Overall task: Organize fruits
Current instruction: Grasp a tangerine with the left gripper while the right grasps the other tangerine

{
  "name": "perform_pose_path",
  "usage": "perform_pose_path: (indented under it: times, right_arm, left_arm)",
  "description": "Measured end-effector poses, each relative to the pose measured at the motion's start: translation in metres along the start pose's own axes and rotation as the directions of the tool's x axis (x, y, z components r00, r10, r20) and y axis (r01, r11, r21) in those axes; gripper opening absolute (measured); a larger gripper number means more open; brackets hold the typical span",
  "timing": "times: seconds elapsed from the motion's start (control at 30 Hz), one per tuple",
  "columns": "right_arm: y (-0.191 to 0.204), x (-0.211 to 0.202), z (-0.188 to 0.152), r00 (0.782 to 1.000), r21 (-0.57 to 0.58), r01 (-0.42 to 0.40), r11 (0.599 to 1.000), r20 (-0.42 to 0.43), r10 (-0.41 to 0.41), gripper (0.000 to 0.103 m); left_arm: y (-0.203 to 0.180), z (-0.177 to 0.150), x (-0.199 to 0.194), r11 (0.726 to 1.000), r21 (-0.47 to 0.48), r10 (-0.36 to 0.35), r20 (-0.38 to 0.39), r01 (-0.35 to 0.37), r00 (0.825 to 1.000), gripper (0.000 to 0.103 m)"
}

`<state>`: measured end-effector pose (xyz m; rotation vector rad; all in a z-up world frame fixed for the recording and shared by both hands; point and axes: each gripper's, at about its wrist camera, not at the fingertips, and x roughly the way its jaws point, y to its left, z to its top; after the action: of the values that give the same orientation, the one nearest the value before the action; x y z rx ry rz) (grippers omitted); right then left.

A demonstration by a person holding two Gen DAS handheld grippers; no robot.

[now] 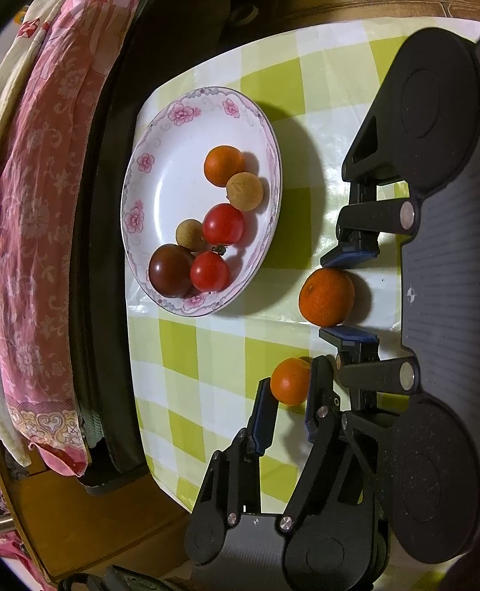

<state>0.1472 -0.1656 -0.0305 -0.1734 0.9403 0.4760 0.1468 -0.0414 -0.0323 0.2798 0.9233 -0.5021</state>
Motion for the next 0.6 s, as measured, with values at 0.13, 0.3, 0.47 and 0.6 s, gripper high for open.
perform_pose_path:
  times: [0.13,0.3,0.47,0.6]
  right_arm:
    - [0.0004,0.0008,0.0002,1.000,-0.003,0.000,1.000,-0.001,0.000,0.029]
    - [0.0003,0.0009,0.0001,1.000,0.003,-0.001,1.000,-0.005,0.001,0.029]
    - [0.0004,-0.0006,0.0026,1.000,0.001,0.015,1.000,-0.011,-0.015,0.028]
    - [-0.0027,-0.0043,0.0060,1.000,0.014,0.018,1.000,-0.001,-0.018,0.028]
  left_arm:
    - [-0.0010,-0.0001,-0.0001,1.000,-0.002,0.004,0.001,-0.004,1.000,0.045]
    - [-0.0002,0.0012,-0.0008,1.000,-0.014,-0.003,-0.002,0.003,1.000,0.041]
    - [0.0022,0.0037,-0.0033,1.000,-0.028,-0.005,0.001,0.005,1.000,0.041]
    - [0.0046,0.0072,-0.0080,0.999,-0.035,0.001,0.015,-0.001,1.000,0.041]
